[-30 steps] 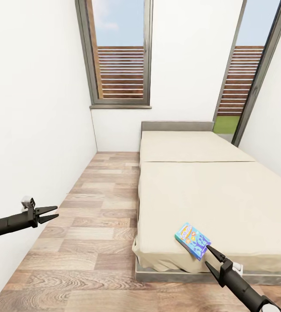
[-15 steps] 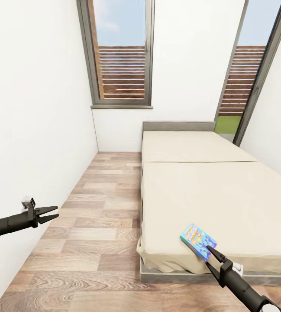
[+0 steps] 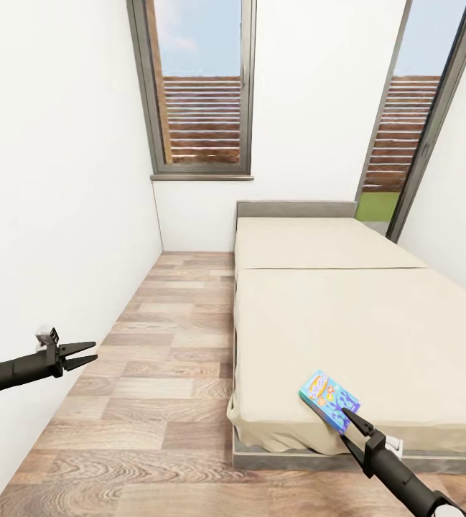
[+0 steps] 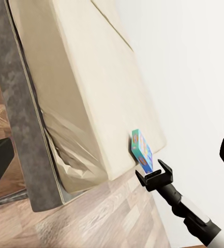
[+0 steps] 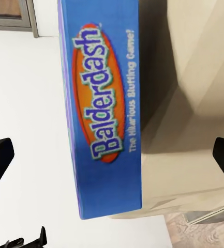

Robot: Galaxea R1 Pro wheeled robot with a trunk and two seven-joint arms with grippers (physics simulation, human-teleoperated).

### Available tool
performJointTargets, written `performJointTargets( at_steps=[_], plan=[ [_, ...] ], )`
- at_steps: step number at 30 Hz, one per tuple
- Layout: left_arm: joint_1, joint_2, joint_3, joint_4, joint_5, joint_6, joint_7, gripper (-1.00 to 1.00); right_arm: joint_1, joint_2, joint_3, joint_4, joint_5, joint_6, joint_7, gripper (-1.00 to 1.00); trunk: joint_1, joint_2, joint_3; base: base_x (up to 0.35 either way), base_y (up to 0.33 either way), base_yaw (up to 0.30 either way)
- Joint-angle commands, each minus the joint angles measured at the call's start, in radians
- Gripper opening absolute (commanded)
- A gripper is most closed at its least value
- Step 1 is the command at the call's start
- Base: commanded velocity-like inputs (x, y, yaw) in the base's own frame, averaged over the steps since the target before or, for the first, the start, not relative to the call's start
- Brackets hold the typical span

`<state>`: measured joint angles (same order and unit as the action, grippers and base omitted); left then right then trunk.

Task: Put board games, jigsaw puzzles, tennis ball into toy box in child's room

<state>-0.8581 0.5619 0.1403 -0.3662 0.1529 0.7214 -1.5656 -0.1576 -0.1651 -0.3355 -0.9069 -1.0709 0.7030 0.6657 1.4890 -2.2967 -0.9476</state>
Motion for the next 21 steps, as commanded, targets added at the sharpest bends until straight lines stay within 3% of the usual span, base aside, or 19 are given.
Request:
performJointTargets(
  at_steps=[1,21],
  plan=[
    [-0.001,0.0,0.001,0.0,-0.001,0.01,-0.004,1.0,-0.003,0.001,0.0,0.0,-0.015,0.006,0.002,1.0,0.0,0.0,-0.001,0.011,0.0,0.0],
    [-0.001,0.0,0.0,0.001,-0.002,0.01,-0.001,1.0,-0.003,0.001,0.0,0.0,-0.015,0.006,0.002,1.0,0.0,0.0,-0.001,0.024,0.021,0.0]
  ],
)
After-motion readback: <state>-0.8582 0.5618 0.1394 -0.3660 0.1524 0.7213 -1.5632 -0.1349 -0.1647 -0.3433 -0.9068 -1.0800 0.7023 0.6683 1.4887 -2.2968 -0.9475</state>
